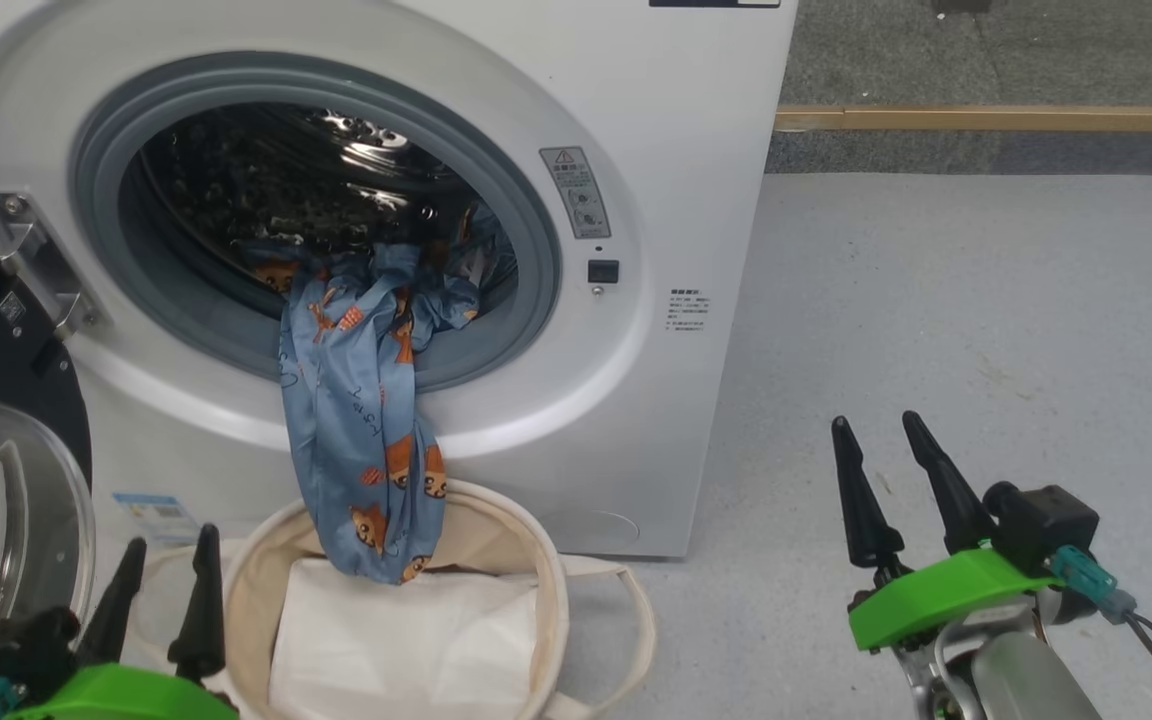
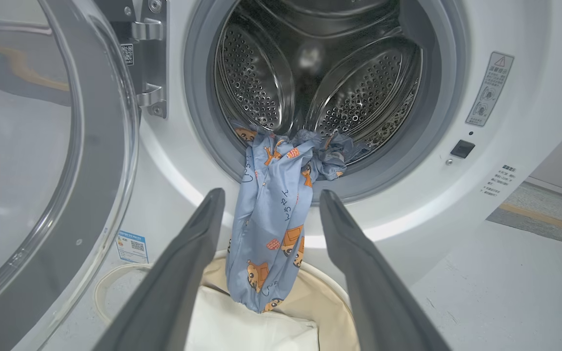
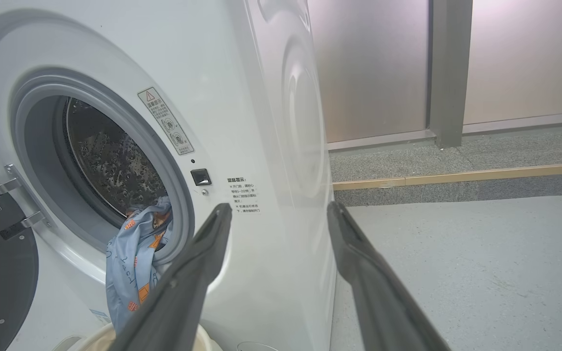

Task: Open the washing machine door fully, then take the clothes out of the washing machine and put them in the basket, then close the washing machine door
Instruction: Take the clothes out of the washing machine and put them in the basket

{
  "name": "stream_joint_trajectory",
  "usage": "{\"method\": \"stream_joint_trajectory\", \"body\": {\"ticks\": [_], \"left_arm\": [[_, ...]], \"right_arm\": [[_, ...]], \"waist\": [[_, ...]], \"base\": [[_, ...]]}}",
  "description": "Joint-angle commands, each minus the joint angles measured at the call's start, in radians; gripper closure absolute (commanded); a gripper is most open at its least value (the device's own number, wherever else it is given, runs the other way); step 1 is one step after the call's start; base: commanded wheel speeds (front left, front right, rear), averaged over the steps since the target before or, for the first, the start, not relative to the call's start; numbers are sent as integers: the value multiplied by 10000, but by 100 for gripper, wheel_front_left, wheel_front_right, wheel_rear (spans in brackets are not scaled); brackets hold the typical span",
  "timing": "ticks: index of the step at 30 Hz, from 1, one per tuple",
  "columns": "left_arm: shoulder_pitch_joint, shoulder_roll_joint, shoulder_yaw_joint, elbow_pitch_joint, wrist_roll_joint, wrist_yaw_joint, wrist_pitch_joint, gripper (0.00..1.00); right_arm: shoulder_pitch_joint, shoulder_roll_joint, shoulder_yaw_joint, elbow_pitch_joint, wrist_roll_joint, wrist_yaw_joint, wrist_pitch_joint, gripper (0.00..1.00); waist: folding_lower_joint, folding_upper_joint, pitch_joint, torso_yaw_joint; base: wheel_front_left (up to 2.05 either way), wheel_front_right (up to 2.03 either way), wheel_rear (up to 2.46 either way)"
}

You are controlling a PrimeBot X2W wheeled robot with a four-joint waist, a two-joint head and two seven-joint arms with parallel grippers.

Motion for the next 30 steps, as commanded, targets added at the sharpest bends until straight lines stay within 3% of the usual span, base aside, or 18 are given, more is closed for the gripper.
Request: {"method": "stream_joint_trajectory", "body": {"ticks": [1,16,30], "left_arm": [[-260,360,432,-420,-39,68,67,0],[-87,449,415,-551,-182,170,226,0],[-832,437,75,-4,-82,-89,239,0]], "right_arm": [[-135,26,261,-368,66,75,-122,0],[-142,27,373,-268,52,75,-122,0],[-269,27,332,-341,20,75,-122,0]], "waist": [[0,-1,-31,-12],[0,-1,-116,-102],[0,-1,116,-186]], "base": [[0,0,0],[0,0,0],[0,0,0]]}}
